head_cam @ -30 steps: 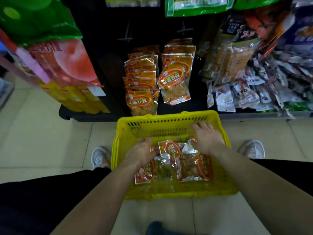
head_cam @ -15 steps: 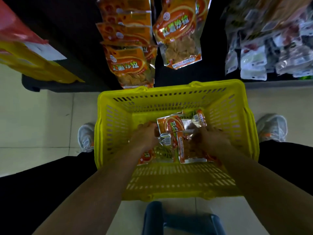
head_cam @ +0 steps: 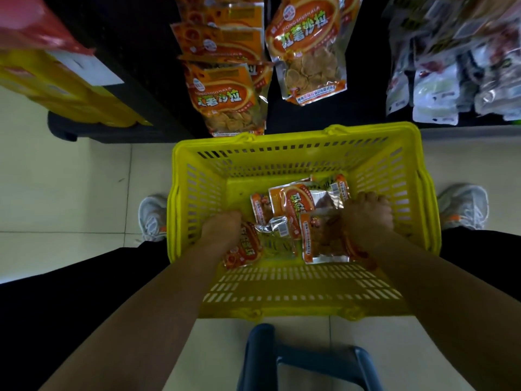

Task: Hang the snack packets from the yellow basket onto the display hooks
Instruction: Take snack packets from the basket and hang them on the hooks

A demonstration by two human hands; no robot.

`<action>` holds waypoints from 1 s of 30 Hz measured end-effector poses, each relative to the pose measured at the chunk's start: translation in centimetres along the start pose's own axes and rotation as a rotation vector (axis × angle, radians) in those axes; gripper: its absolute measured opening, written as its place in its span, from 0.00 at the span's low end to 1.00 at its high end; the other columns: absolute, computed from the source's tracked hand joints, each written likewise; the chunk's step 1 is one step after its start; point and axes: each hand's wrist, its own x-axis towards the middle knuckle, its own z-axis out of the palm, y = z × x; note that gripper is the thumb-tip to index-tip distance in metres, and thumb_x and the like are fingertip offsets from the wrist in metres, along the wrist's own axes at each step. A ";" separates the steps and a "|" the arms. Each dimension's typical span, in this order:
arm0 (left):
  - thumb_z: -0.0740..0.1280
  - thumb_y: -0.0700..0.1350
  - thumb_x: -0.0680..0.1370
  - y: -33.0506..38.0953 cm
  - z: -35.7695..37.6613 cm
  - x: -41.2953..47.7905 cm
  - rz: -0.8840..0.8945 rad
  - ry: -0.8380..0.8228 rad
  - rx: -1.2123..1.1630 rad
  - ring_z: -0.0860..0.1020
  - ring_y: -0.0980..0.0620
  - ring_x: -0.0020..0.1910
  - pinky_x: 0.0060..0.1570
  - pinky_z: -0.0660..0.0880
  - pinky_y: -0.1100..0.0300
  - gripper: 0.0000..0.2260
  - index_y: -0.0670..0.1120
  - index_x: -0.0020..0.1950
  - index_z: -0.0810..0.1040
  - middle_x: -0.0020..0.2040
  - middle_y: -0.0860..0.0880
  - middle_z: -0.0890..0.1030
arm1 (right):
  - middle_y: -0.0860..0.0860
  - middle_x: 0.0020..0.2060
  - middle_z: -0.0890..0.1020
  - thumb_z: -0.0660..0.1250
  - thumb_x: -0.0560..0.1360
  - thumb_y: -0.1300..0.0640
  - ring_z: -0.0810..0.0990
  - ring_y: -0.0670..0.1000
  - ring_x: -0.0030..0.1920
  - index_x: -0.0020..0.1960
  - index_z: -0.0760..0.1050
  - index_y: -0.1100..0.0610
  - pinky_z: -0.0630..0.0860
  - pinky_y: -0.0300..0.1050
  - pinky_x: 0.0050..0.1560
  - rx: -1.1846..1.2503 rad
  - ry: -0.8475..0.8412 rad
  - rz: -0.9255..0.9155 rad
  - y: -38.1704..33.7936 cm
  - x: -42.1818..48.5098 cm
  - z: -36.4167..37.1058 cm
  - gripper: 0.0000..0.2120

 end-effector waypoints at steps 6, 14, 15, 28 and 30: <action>0.67 0.46 0.78 0.6 -2.6 -1.8 0.098 0.053 -0.131 0.80 0.44 0.57 0.48 0.75 0.55 0.09 0.51 0.57 0.79 0.58 0.45 0.82 | 0.54 0.61 0.79 0.61 0.78 0.53 0.75 0.57 0.64 0.62 0.77 0.51 0.72 0.51 0.58 0.139 -0.039 -0.097 1.6 -1.0 -0.5 0.14; 0.71 0.45 0.77 2.1 -8.8 -6.7 0.252 0.135 -0.247 0.76 0.50 0.44 0.38 0.68 0.59 0.09 0.55 0.48 0.71 0.43 0.53 0.75 | 0.55 0.51 0.85 0.72 0.71 0.60 0.82 0.53 0.47 0.55 0.82 0.51 0.74 0.41 0.43 0.653 -0.079 -0.217 4.1 -2.9 -6.6 0.13; 0.71 0.44 0.77 2.4 -9.7 -7.6 0.282 0.138 -0.255 0.76 0.52 0.43 0.36 0.69 0.60 0.08 0.54 0.47 0.73 0.42 0.54 0.76 | 0.53 0.50 0.85 0.72 0.70 0.60 0.81 0.52 0.45 0.55 0.82 0.50 0.73 0.40 0.42 0.668 -0.073 -0.260 4.4 -3.4 -7.8 0.14; 0.73 0.47 0.76 5.0 -22.9 -21.4 0.502 0.175 -0.777 0.86 0.54 0.42 0.36 0.77 0.66 0.05 0.46 0.47 0.85 0.40 0.49 0.87 | 0.47 0.38 0.82 0.76 0.71 0.54 0.79 0.45 0.39 0.48 0.83 0.48 0.70 0.38 0.36 0.821 0.454 -0.443 11.9 -16.8 -23.3 0.06; 0.76 0.52 0.73 4.7 -24.0 -23.4 0.606 0.124 -0.824 0.85 0.56 0.46 0.41 0.78 0.68 0.12 0.48 0.52 0.84 0.44 0.51 0.87 | 0.46 0.33 0.82 0.76 0.72 0.51 0.78 0.43 0.34 0.46 0.84 0.47 0.70 0.37 0.33 0.932 0.537 -0.453 12.6 -18.6 -23.8 0.04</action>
